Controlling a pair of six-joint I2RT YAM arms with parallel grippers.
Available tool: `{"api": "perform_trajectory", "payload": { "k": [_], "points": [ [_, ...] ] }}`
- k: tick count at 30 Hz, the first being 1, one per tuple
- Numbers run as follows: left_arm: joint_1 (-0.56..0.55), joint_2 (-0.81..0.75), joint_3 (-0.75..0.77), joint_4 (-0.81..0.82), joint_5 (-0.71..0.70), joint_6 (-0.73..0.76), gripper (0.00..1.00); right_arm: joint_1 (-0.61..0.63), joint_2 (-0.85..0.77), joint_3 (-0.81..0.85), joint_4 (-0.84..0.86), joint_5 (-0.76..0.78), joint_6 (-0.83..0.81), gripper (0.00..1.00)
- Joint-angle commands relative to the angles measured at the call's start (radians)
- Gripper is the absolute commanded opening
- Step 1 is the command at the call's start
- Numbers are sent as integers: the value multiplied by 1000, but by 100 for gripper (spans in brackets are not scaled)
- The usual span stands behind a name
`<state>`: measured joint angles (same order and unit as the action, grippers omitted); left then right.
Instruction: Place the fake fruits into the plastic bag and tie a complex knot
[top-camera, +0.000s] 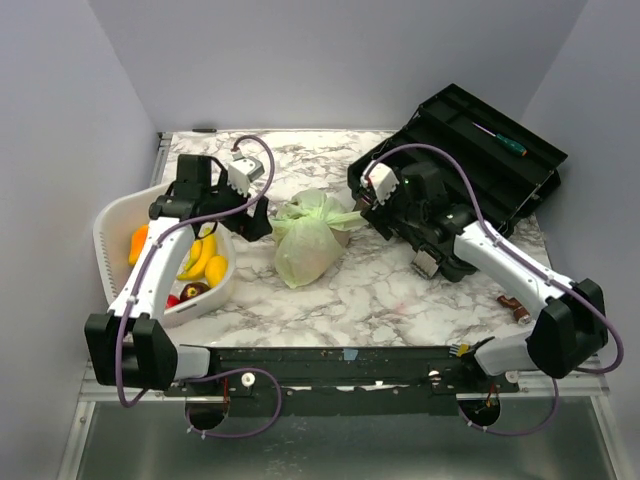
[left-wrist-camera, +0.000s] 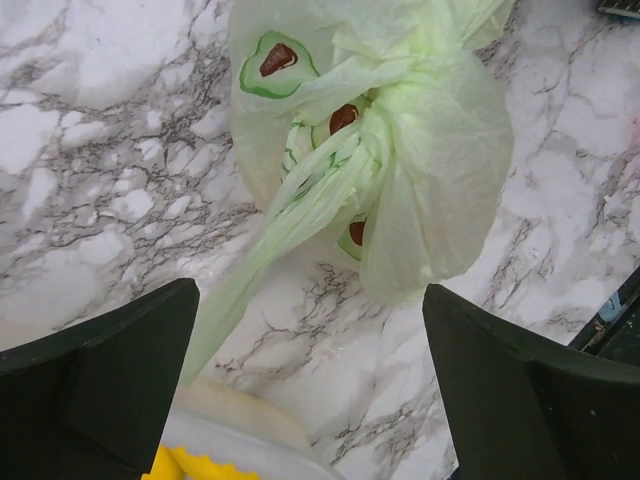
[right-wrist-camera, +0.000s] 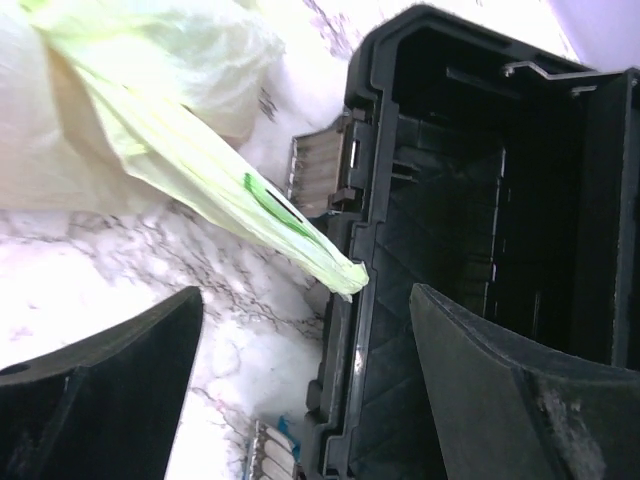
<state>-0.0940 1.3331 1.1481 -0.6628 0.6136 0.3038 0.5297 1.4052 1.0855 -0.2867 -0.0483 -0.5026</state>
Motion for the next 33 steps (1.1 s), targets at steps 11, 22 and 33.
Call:
{"api": "perform_trajectory", "payload": {
  "k": [11,22,33],
  "points": [
    [68,-80,415,-351,50,-165,98,-233,-234,83,-143,-265,335,100],
    [134,-242,132,-220,-22,-270,98,-454,-322,-86,-117,-327,535,100],
    [135,-288,45,-187,-89,-266,98,-501,-363,-183,-107,-327,565,100]
  ]
}}
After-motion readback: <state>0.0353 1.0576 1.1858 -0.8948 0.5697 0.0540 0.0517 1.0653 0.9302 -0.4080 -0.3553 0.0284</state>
